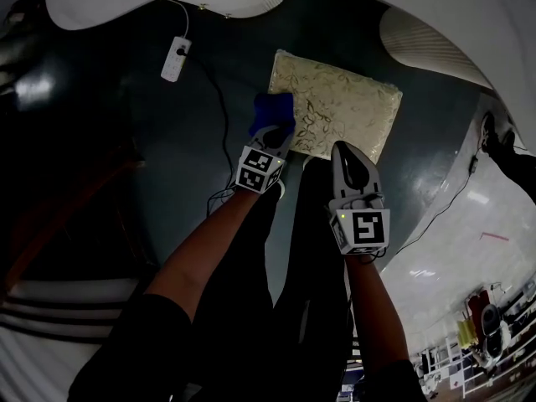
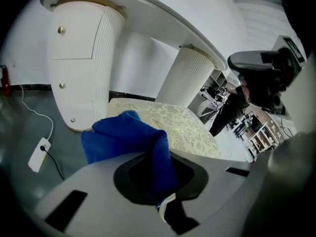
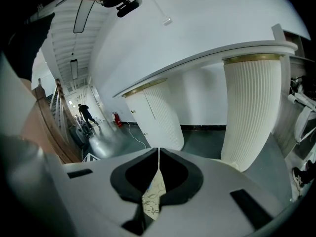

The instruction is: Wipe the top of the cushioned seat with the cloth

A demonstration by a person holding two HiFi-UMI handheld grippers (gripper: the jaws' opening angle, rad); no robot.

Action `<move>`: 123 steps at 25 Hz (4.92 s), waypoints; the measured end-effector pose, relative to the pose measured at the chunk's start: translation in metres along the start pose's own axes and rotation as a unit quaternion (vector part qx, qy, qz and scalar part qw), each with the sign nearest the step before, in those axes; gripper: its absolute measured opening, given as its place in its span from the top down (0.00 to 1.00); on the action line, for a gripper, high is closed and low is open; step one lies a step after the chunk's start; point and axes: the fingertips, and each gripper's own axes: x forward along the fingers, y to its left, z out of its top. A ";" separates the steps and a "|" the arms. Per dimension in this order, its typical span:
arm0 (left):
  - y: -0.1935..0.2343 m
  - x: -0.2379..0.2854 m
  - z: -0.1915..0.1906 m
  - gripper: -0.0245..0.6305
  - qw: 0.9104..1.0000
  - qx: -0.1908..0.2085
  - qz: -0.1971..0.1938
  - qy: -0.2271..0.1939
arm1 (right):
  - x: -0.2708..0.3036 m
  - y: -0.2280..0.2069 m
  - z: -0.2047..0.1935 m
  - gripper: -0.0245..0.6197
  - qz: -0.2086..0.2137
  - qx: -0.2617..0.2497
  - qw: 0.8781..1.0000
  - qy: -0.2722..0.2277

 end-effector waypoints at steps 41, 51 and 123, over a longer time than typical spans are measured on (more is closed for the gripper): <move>-0.078 0.046 0.001 0.91 0.996 0.066 -0.039 0.038 | -0.041 -0.085 -0.006 0.90 -0.066 0.054 0.996 -0.032; -0.094 0.056 0.001 0.91 0.994 0.083 -0.046 0.054 | -0.052 -0.105 -0.011 0.90 -0.084 0.066 0.994 -0.035; -0.289 0.097 0.028 0.91 0.974 0.055 -0.209 0.071 | -0.162 -0.188 0.008 0.90 -0.215 0.079 0.970 -0.080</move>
